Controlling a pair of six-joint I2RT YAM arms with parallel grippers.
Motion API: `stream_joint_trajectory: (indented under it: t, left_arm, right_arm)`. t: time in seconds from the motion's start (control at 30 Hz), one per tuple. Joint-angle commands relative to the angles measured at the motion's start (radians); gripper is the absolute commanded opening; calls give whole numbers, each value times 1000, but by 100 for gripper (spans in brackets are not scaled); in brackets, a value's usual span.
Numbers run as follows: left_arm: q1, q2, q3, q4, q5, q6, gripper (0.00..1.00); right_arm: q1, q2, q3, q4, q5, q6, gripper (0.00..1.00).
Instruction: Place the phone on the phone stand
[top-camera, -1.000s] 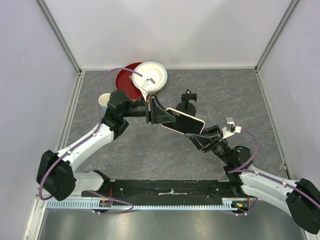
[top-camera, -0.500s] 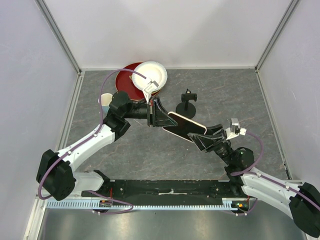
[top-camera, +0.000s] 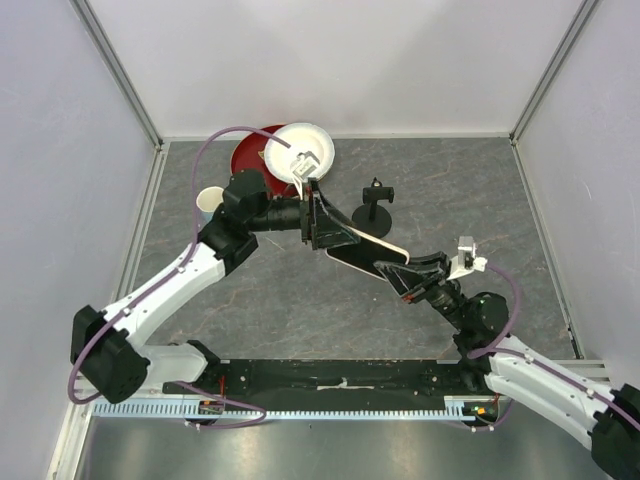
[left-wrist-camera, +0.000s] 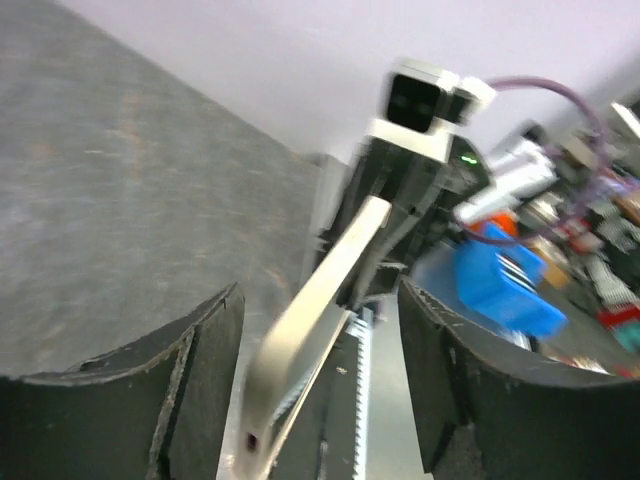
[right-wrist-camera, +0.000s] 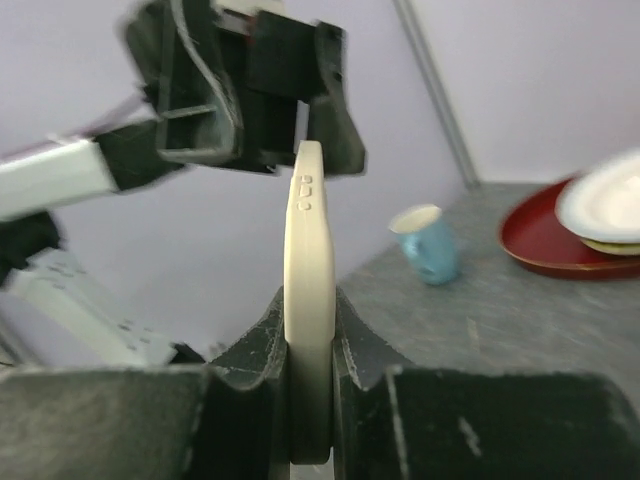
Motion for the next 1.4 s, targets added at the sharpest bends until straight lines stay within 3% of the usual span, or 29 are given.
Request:
stream_joint_trajectory:
  t: [0.0, 0.03, 0.1, 0.23, 0.37, 0.47, 0.6, 0.73, 0.9, 1.07, 1.17, 1.2, 1.27, 1.3, 1.37]
  left_arm:
    - [-2, -123, 43, -321, -442, 245, 70]
    - [-2, -140, 37, -333, -504, 258, 71]
    - [0, -175, 28, -349, -616, 284, 72]
    - [-2, -155, 34, -333, -557, 305, 70]
    - [-5, -65, 77, -329, -244, 319, 69]
    - [-11, 24, 121, -358, -8, 350, 73]
    - [-12, 44, 151, -418, 126, 431, 75]
    - [-28, 35, 128, -409, 213, 465, 78]
    - [-71, 70, 140, -453, 250, 493, 80]
    - [-106, 81, 144, -502, 198, 543, 79]
    - [-129, 96, 160, -528, 183, 558, 64]
    - [-138, 95, 163, -534, 165, 563, 50]
    - [-143, 89, 171, -536, 117, 566, 36]
    - [-149, 81, 171, -533, 103, 569, 21]
    - [-150, 46, 157, -518, 60, 577, 6]
  right_arm:
    - [-2, -104, 177, -475, 99, -194, 0]
    - [-2, -108, 206, -631, 118, -263, 0]
    - [-2, -105, 287, -760, 124, -326, 0]
    - [-2, -42, 432, -1060, 78, -463, 0]
    - [-2, 62, 600, -1242, -97, -579, 0]
    - [-2, 168, 699, -1367, -327, -630, 0]
    - [-2, 244, 750, -1443, -497, -670, 0]
    - [-2, 228, 756, -1440, -520, -658, 0]
    - [-4, 156, 786, -1446, -438, -627, 0]
    - [-2, 83, 817, -1424, -405, -594, 0]
    - [-2, 83, 845, -1421, -398, -581, 0]
    - [-2, 86, 852, -1420, -398, -580, 0]
    - [-4, 95, 871, -1415, -379, -555, 0]
    - [-2, 95, 874, -1397, -353, -541, 0]
    - [-2, 83, 863, -1368, -333, -512, 1]
